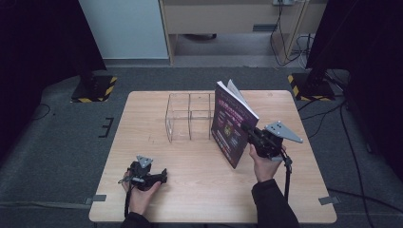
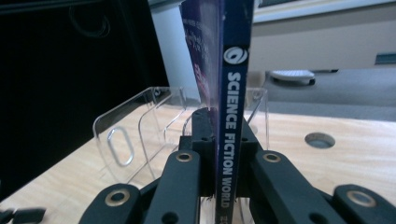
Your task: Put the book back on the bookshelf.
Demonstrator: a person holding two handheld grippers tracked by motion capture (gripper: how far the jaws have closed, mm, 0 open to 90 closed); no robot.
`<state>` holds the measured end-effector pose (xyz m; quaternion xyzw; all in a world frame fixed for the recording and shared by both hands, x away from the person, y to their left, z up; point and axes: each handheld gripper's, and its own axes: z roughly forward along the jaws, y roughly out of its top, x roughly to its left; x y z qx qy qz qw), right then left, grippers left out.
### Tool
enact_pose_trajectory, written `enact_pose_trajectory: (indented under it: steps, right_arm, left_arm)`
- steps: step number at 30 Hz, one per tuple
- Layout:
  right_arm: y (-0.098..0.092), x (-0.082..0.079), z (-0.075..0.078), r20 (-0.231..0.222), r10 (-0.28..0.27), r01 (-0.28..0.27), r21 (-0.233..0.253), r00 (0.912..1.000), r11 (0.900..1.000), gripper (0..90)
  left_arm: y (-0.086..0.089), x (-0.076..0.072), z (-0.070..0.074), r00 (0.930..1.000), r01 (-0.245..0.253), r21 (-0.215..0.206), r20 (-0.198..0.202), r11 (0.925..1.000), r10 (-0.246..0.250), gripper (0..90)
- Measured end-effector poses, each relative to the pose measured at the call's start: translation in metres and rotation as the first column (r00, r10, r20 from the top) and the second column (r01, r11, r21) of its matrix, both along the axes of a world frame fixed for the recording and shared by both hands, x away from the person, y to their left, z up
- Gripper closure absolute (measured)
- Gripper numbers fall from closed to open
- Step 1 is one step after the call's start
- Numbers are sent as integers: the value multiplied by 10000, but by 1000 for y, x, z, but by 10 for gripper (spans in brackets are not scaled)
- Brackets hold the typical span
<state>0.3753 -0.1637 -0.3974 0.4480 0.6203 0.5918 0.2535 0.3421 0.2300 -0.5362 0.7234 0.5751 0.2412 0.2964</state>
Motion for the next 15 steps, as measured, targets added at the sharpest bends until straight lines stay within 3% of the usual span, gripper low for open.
enact_pose_trajectory:
  steps: [9, 15]
  right_arm:
    - [11, 23, 3, 344, -664, 668, -98, 9972, 9977, 844]
    - [23, 37, -3, 503, -1110, 1119, -167, 9926, 9936, 844]
  left_arm:
    - [0, 0, 0, 10000, 8, 16, 1, 10000, -8, 33]
    - [0, 0, 0, 10000, 3, 11, 1, 10000, -3, 33]
